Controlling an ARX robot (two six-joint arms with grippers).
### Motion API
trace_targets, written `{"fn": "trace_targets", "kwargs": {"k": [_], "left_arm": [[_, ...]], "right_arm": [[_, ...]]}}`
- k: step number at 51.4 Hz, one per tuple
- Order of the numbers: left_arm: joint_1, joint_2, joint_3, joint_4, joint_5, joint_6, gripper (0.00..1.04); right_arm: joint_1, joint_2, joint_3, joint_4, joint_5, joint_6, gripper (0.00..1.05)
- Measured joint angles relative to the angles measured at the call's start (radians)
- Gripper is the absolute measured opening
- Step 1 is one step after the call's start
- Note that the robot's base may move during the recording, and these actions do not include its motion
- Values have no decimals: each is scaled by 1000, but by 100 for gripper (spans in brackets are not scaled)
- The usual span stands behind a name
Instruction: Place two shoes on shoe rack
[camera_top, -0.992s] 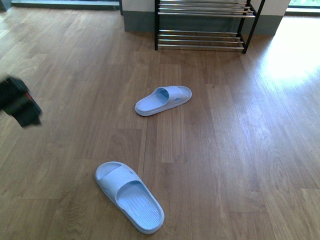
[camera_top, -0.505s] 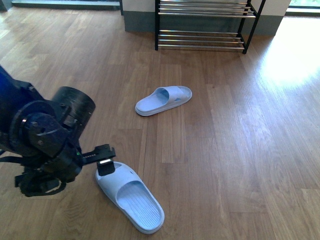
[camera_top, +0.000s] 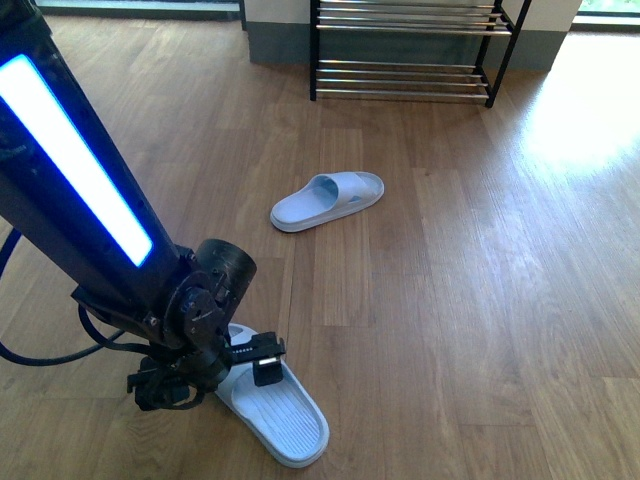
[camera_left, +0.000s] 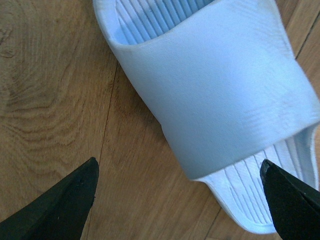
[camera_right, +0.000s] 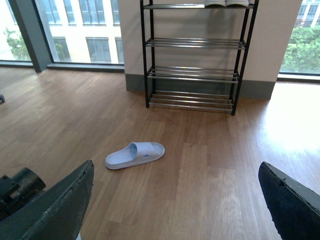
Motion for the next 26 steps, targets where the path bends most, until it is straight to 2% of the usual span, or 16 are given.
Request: {"fn": "trace_targets", "kwargs": {"k": [16, 21, 26], "left_arm": [[-11, 92, 71, 11, -14, 39, 95], [-15, 105, 82, 48, -55, 83, 95], [-11, 128, 86, 47, -100, 115, 77]], "right_arm": [[0, 0, 0, 0, 0, 0, 95], [0, 0, 0, 0, 0, 0, 95], [0, 0, 0, 0, 0, 0, 95]]}}
